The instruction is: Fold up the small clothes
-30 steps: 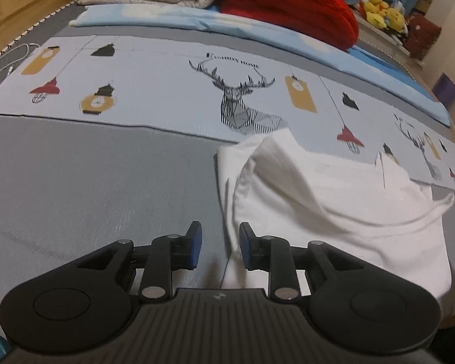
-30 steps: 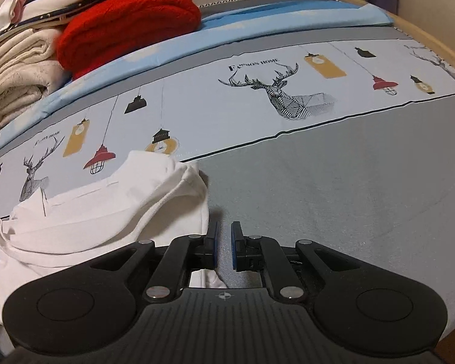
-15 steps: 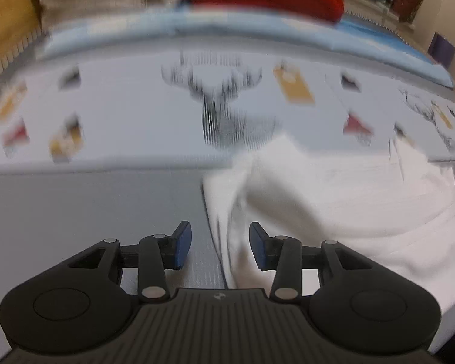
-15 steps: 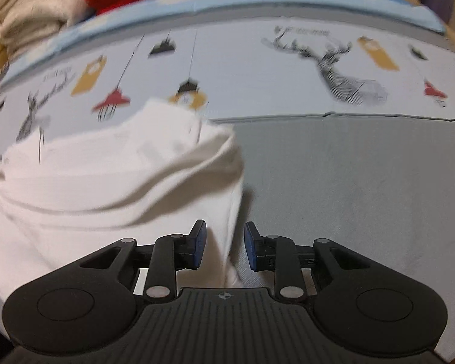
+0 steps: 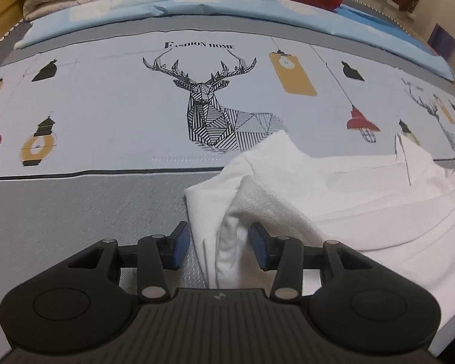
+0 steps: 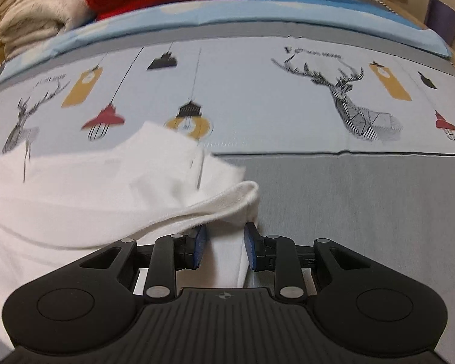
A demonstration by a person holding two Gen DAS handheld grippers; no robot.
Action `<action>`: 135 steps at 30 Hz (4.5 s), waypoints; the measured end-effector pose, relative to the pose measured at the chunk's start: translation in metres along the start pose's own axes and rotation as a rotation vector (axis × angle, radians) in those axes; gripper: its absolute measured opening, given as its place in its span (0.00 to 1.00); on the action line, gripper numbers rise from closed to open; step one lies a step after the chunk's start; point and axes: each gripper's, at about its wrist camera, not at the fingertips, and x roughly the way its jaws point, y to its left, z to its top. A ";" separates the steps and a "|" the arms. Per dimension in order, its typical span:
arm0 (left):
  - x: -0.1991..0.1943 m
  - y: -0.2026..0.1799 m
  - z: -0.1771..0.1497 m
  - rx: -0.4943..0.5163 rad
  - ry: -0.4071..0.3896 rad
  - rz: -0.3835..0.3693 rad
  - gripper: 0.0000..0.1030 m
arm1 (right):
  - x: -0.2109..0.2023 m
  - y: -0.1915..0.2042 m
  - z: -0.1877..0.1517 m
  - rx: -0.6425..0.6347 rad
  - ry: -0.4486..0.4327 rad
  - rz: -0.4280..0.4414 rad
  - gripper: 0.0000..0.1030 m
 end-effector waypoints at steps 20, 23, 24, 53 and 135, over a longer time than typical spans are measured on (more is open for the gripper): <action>0.004 0.013 0.015 -0.166 -0.076 -0.065 0.06 | -0.010 -0.008 0.019 0.085 -0.162 0.027 0.00; -0.003 0.024 0.016 -0.222 -0.096 -0.077 0.06 | -0.019 -0.014 0.023 0.132 -0.233 0.013 0.00; -0.005 0.027 0.016 -0.237 -0.103 -0.086 0.06 | -0.023 -0.018 0.025 0.166 -0.255 0.012 0.00; -0.017 0.037 0.026 -0.275 -0.150 -0.096 0.05 | -0.032 -0.018 0.035 0.206 -0.287 0.075 0.05; 0.016 0.031 -0.032 -0.330 0.194 -0.119 0.51 | -0.115 -0.055 -0.055 0.160 -0.230 -0.112 0.24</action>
